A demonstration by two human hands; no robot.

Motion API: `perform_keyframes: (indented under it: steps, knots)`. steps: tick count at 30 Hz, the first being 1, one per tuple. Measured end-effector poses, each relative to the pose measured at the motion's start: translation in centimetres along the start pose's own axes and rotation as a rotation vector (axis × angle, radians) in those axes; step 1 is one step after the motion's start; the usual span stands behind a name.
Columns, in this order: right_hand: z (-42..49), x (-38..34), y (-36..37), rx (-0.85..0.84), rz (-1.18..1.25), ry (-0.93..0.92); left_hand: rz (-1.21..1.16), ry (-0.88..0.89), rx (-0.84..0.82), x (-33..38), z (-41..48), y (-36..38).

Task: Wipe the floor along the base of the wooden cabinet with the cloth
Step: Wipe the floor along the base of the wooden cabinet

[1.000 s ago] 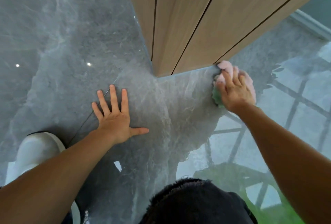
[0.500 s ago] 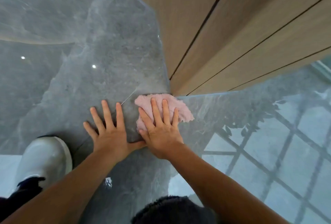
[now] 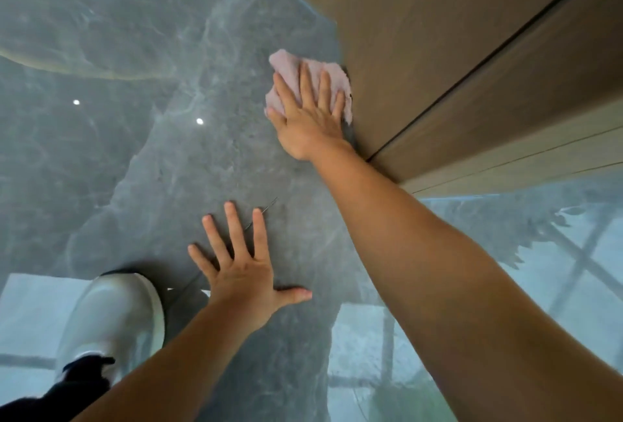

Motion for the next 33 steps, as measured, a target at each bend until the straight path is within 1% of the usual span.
perform_keyframes:
  steps: [2, 4, 7, 9, 11, 13, 15, 18, 19, 20, 21, 22, 23, 24, 25, 26, 27, 28, 29, 30, 31, 32, 33]
  knots:
    - [-6.4, -0.7, 2.3, 0.043, 0.021, -0.064, 0.023, -0.002, -0.021, 0.2, -0.2, -0.4]
    - [-13.8, -1.6, 5.0, 0.078, -0.001, -0.075, 0.019, -0.004, -0.041, 0.4, -0.4, -0.7]
    - [-23.2, -2.3, 9.0, 0.042, -0.055, 0.012, 0.016, 0.001, -0.065, 0.3, -0.6, -1.0]
    - [-26.9, -1.8, 10.1, 0.001, -0.06, 0.07, 0.035, 0.011, -0.069, 0.3, -0.7, -1.2]
    - [-28.7, -1.4, 10.3, -0.038, -0.052, 0.089, 0.033, 0.016, -0.082, 0.4, -0.8, -1.5]
    - [-29.1, -1.2, 10.0, -0.05, -0.029, 0.07, 0.021, 0.019, -0.083, 0.3, -0.9, -1.4]
    - [-28.8, -0.8, 9.3, -0.057, 0.035, 0.009, 0.025, 0.011, -0.067, 0.2, -0.7, -1.2]
    - [-27.5, 0.9, 7.3, -0.128, 0.061, -0.149, 0.034, -0.008, -0.047, 0.4, -0.5, -1.1]
    - [-27.1, 1.4, 6.3, -0.131, 0.087, -0.171, 0.039, -0.012, -0.047, 0.5, -0.6, -1.2]
    - [-26.9, 1.8, 5.2, -0.087, 0.191, -0.159, 0.05, -0.012, -0.047, 0.6, -0.7, -1.2]
    - [-27.0, 2.2, 3.9, 0.032, 0.357, -0.113, 0.066, -0.01, -0.047, 0.7, -0.9, -1.2]
    - [-27.3, 2.9, 2.9, 0.204, 0.504, -0.035, 0.091, -0.013, -0.048, 0.8, -1.1, -1.2]
    - [-27.9, 3.8, 2.3, 0.365, 0.574, 0.07, 0.119, -0.024, -0.058, 0.9, -1.1, -1.4]
    - [-28.6, 4.6, 2.0, 0.457, 0.575, 0.185, 0.133, -0.054, -0.08, 1.2, -1.1, -1.6]
    - [-29.2, 5.2, 2.1, 0.469, 0.582, 0.298, 0.112, -0.098, -0.096, 1.5, -1.0, -2.1]
    - [-29.6, 5.6, 2.5, 0.426, 0.647, 0.402, 0.05, -0.136, -0.076, 2.0, -1.0, -2.6]
    - [-29.9, 5.7, 3.1, 0.376, 0.759, 0.486, -0.053, -0.134, -0.007, 2.7, -1.0, -3.1]
    - [-30.1, 5.8, 3.6, 0.336, 0.84, 0.534, -0.195, -0.086, 0.092, 3.5, -1.1, -3.5]
    - [-30.2, 5.4, 3.9, 0.309, 0.878, 0.543, -0.353, -0.024, 0.172, 4.2, -1.4, -3.7]
    - [-30.1, 5.0, 4.2, 0.284, 0.886, 0.529, -0.483, 0.023, 0.204, 5.1, -2.1, -3.5]
    - [-30.1, 4.6, 4.5, 0.261, 0.868, 0.516, -0.574, 0.04, 0.18, 6.1, -3.0, -3.1]
    - [-30.5, 4.3, 4.6, 0.247, 0.864, 0.513, -0.609, 0.034, 0.122, 7.0, -3.9, -2.4]
    - [-31.1, 4.2, 4.5, 0.252, 0.896, 0.515, -0.596, 0.031, 0.064, 8.0, -4.6, -1.5]
Point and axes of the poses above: each hand's wrist, its own z-axis towards the middle knuckle, its own y-axis out of the palm, x = y × z, the point moved 3 cm from there along z, towards the middle knuckle, and after that the axes turned 9 degrees about -y, right-handed, at the moved point
